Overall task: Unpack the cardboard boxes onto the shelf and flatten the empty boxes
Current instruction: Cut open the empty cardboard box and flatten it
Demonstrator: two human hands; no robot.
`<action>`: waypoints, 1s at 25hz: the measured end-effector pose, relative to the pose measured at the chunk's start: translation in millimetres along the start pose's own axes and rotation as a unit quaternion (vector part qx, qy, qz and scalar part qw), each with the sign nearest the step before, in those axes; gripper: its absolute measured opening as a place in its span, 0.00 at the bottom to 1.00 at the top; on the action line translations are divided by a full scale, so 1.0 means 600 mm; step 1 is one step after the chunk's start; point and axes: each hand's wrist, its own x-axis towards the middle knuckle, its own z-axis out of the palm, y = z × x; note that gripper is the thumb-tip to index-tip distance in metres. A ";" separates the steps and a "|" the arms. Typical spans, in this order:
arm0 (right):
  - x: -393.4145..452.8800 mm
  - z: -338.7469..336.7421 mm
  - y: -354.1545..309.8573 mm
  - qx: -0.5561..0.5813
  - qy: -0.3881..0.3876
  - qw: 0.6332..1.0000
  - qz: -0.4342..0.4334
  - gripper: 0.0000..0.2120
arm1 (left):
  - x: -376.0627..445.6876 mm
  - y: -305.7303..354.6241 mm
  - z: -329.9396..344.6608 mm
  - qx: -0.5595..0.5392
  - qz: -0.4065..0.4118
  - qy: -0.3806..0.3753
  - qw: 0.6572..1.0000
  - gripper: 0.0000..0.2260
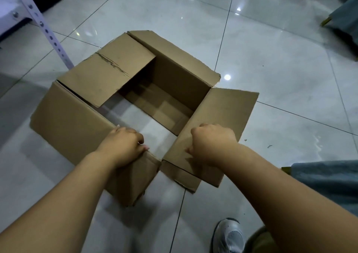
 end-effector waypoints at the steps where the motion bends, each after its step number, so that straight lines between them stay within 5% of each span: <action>1: 0.009 0.008 0.008 0.019 -0.011 1.000 0.001 0.17 | -0.002 0.000 -0.002 -0.007 0.004 -0.006 1.000 0.16; 9: 0.074 0.069 -0.003 0.265 -0.030 0.963 0.039 0.37 | -0.002 -0.001 -0.004 0.015 0.021 -0.031 0.999 0.17; 13: 0.087 0.091 -0.014 0.242 -0.020 0.968 0.058 0.42 | -0.005 0.018 -0.002 0.039 0.024 -0.002 0.999 0.16; 19: 0.088 0.101 0.040 0.201 -0.021 0.975 0.090 0.31 | 0.005 0.086 0.009 0.042 0.096 -0.017 0.994 0.16; 25: 0.068 0.113 0.107 0.159 -0.028 0.977 0.141 0.38 | 0.008 0.107 0.006 0.040 0.105 -0.080 0.991 0.18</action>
